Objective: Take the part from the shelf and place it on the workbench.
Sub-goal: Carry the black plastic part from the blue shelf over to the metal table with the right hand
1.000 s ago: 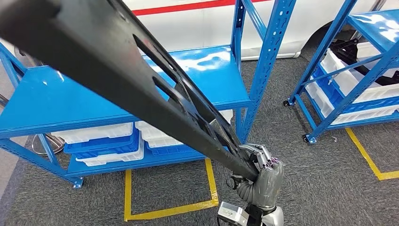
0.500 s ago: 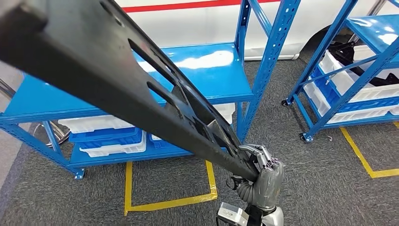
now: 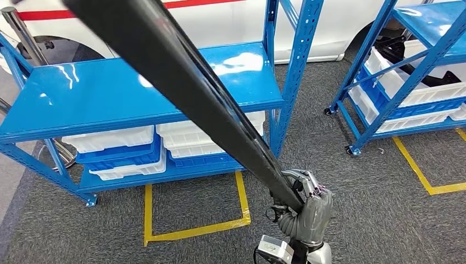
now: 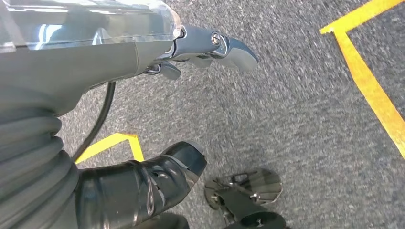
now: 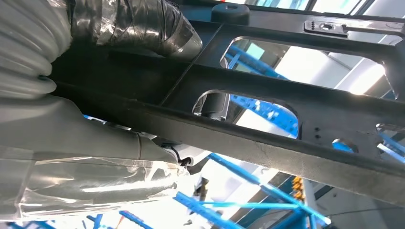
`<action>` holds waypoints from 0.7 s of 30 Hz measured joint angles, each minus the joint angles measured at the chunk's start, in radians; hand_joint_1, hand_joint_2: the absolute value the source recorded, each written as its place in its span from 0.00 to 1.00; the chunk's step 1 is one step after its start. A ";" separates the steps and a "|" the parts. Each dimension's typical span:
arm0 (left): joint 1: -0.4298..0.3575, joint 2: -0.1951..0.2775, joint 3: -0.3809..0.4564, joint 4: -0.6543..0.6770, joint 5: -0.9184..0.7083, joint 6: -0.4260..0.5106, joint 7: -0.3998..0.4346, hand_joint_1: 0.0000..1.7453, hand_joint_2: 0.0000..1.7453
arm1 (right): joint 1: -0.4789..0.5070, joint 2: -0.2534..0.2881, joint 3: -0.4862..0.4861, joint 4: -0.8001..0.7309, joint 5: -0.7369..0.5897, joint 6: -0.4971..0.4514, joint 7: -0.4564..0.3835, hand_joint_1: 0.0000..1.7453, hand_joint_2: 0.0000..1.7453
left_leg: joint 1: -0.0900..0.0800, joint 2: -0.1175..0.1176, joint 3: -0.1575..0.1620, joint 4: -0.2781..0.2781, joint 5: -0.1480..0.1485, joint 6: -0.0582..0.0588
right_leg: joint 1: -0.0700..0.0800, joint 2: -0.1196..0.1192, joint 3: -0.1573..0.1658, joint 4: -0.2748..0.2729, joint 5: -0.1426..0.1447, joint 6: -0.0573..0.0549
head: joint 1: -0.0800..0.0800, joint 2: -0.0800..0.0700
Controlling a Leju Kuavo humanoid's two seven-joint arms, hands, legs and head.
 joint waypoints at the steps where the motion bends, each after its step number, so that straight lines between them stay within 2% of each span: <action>1: 0.001 0.000 0.001 0.000 0.000 0.000 0.000 0.00 1.00 | 0.001 0.000 0.000 0.000 -0.002 0.000 0.000 1.00 1.00 | 0.001 -0.003 -0.025 0.064 -0.038 -0.004 | 0.001 0.003 -0.003 0.000 0.003 -0.003 | 0.000 0.000; 2: 0.001 0.000 0.001 0.000 0.000 0.000 0.000 0.00 1.00 | 0.001 0.000 0.000 0.001 -0.004 0.000 0.000 1.00 1.00 | 0.002 -0.004 -0.052 0.132 -0.071 -0.006 | 0.002 0.006 -0.006 0.000 0.005 -0.005 | 0.000 0.000; 3: 0.002 0.000 0.002 0.000 0.000 0.000 0.000 0.00 1.00 | 0.001 0.000 0.000 0.001 -0.005 0.000 0.000 1.00 1.00 | 0.002 -0.005 -0.071 0.182 -0.089 -0.008 | 0.003 0.010 -0.009 0.001 0.006 -0.005 | 0.000 0.000; 4: 0.004 0.000 0.003 0.000 -0.001 0.000 0.000 0.00 1.00 | 0.002 0.000 0.000 0.001 -0.006 0.000 0.000 1.00 1.00 | 0.002 -0.005 -0.076 0.202 -0.088 -0.008 | 0.004 0.016 -0.011 0.002 0.007 -0.005 | 0.000 0.000; 5: 0.004 0.000 0.004 0.000 -0.001 0.000 0.000 0.00 1.00 | 0.002 0.000 0.000 0.001 -0.006 0.000 0.000 1.00 1.00 | 0.002 -0.006 -0.062 0.182 -0.069 -0.007 | 0.004 0.023 -0.011 0.004 0.007 -0.005 | 0.000 0.000; 6: 0.005 0.000 0.006 0.000 -0.001 0.000 0.000 0.00 1.00 | 0.002 0.000 0.000 0.001 -0.007 0.000 0.000 1.00 1.00 | 0.002 -0.012 -0.030 0.124 -0.035 -0.004 | 0.004 0.032 -0.011 0.005 0.007 -0.004 | 0.000 0.000; 8: 0.006 0.000 0.010 0.000 -0.001 0.000 0.000 0.00 1.00 | 0.002 0.000 0.000 0.001 -0.009 0.000 0.000 1.00 1.00 | 0.003 -0.048 0.038 -0.009 0.020 0.005 | 0.003 0.048 -0.013 0.009 0.008 0.001 | 0.000 0.000; 9: 0.007 0.000 0.012 0.000 -0.001 0.000 0.000 0.00 1.00 | 0.002 0.000 -0.001 0.001 -0.010 0.000 0.000 1.00 1.00 | 0.003 -0.065 0.060 -0.054 0.030 0.009 | 0.002 0.056 -0.017 0.010 0.010 0.006 | 0.000 0.000; 10: 0.007 0.001 0.013 0.000 -0.001 0.000 0.000 0.00 1.00 | 0.002 0.000 -0.001 0.001 -0.012 0.000 0.000 1.00 1.00 | 0.002 -0.076 0.067 -0.073 0.029 0.012 | 0.001 0.064 -0.023 0.011 0.013 0.012 | 0.000 0.000; 12: 0.006 0.000 0.015 0.000 -0.002 0.000 0.000 0.00 1.00 | 0.003 0.000 -0.002 0.001 -0.015 -0.001 0.000 1.00 1.00 | 0.002 -0.065 0.070 -0.085 0.028 0.017 | -0.001 0.081 -0.031 0.008 0.021 0.028 | 0.000 0.000; 13: 0.006 0.000 0.016 0.000 -0.002 0.000 0.000 0.00 1.00 | 0.005 0.000 -0.004 0.000 -0.016 -0.002 0.000 1.00 1.00 | 0.003 -0.054 0.072 -0.092 0.031 0.023 | 0.000 0.078 -0.033 0.009 0.019 0.034 | 0.000 0.000; 14: 0.006 0.000 0.016 0.000 -0.003 0.000 0.000 0.00 1.00 | 0.005 0.000 -0.005 0.000 -0.016 -0.003 0.000 1.00 1.00 | 0.005 -0.043 0.074 -0.099 0.036 0.029 | 0.002 0.065 -0.041 0.024 0.008 0.039 | 0.001 0.000; 16: 0.006 -0.001 0.016 0.000 -0.003 0.000 0.000 0.00 1.00 | 0.006 0.000 -0.006 -0.001 -0.017 -0.003 0.000 1.00 1.00 | 0.006 -0.020 0.076 -0.106 0.041 0.039 | 0.004 0.026 -0.081 0.110 -0.045 0.044 | 0.002 0.000; 18: 0.008 -0.001 0.017 0.000 -0.003 0.000 0.000 0.00 1.00 | 0.007 0.000 -0.008 -0.001 -0.017 -0.003 0.000 1.00 1.00 | 0.002 0.003 0.073 -0.103 0.040 0.042 | 0.003 0.008 -0.141 0.234 -0.098 0.047 | 0.002 0.000; 19: 0.008 -0.001 0.017 0.000 -0.003 0.000 0.000 0.00 1.00 | 0.009 0.000 -0.009 -0.001 -0.017 -0.003 0.000 1.00 1.00 | 0.000 0.015 0.072 -0.102 0.040 0.043 | 0.003 0.006 -0.157 0.267 -0.103 0.047 | 0.002 0.000; 20: 0.008 -0.001 0.017 0.000 -0.004 0.000 0.000 0.00 1.00 | 0.010 0.000 -0.010 -0.001 -0.018 -0.003 0.000 1.00 1.00 | -0.002 0.026 0.071 -0.100 0.039 0.043 | 0.003 0.004 -0.154 0.264 -0.090 0.045 | 0.002 0.000; 21: 0.007 -0.001 0.017 0.000 -0.005 0.000 0.000 0.00 1.00 | 0.012 0.000 -0.010 -0.001 -0.019 -0.003 0.000 1.00 1.00 | -0.003 0.037 0.072 -0.098 0.037 0.043 | 0.004 -0.002 -0.129 0.220 -0.061 0.042 | 0.002 0.000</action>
